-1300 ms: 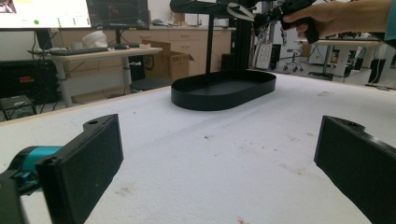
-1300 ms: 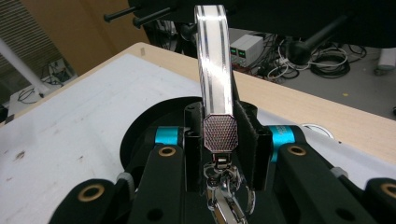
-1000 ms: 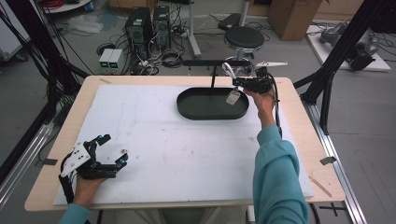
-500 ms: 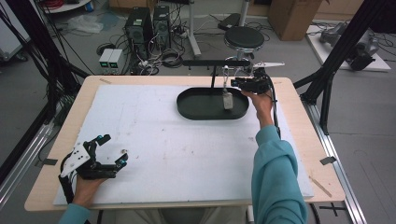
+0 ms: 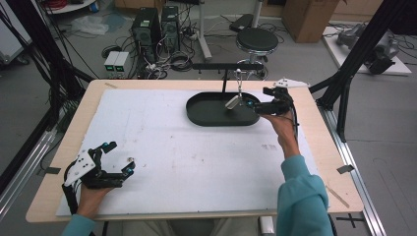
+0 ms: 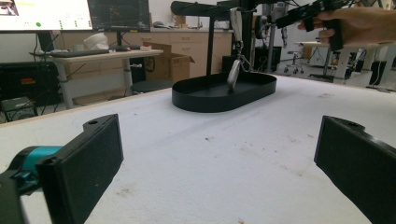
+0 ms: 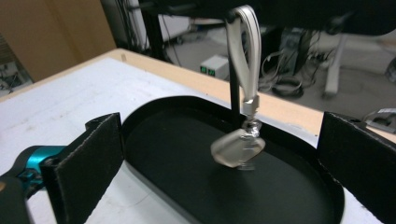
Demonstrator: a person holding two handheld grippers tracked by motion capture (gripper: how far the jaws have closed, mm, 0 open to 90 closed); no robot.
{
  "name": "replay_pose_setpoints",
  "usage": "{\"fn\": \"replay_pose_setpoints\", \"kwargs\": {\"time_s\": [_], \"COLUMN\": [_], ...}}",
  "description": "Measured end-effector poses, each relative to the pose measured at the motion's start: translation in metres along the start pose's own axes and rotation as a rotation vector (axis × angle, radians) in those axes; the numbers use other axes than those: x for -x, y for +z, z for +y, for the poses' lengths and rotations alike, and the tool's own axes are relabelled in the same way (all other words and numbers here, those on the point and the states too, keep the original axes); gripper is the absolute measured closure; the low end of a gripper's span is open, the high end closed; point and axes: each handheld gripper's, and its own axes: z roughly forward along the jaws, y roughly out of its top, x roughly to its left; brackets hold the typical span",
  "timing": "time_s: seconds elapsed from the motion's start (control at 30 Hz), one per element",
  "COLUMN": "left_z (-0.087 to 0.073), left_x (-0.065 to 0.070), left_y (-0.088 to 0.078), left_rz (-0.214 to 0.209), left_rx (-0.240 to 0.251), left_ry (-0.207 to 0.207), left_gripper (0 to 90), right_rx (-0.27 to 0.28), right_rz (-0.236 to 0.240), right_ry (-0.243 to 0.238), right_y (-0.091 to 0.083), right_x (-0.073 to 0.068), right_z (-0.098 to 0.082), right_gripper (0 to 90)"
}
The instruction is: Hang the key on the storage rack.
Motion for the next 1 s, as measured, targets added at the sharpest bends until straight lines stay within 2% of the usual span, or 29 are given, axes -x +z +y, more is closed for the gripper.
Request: {"fn": "replay_pose_setpoints", "kwargs": {"time_s": [0.17,0.27,0.4,0.43,0.53,0.63,0.87,1.0], "left_z": [0.0,0.0,0.0,0.0,0.0,0.0,0.0,0.0], "left_x": [0.0,0.0,0.0,0.0,0.0,0.0,0.0,0.0], "left_y": [0.0,0.0,0.0,0.0,0.0,0.0,0.0,-0.001], "left_rz": [0.001,0.002,0.004,0.008,0.007,0.005,0.005,0.005], "left_rx": [-0.003,-0.004,-0.002,-0.001,-0.001,0.001,0.003,0.005], "left_ry": [-0.002,-0.002,-0.002,-0.003,-0.001,-0.003,0.0,-0.002], "left_gripper": [1.7,1.7,1.7,1.7,1.7,1.7,1.7,1.7], "right_rx": [0.096,0.115,0.169,0.173,0.184,0.205,0.234,0.251], "right_rz": [0.039,0.048,0.059,0.061,0.053,0.055,0.021,0.002], "right_ry": [-0.024,-0.037,-0.06,-0.052,-0.072,-0.069,-0.092,-0.075], "right_y": [-0.036,-0.054,-0.073,-0.077,-0.082,-0.085,-0.094,-0.098], "right_x": [-0.017,-0.025,-0.033,-0.035,-0.04,-0.043,-0.053,-0.054], "right_z": [-0.014,-0.027,-0.047,-0.052,-0.067,-0.083,-0.114,-0.133], "right_gripper": [0.6,0.6,0.6,0.6,0.6,0.6,0.6,0.6]}}
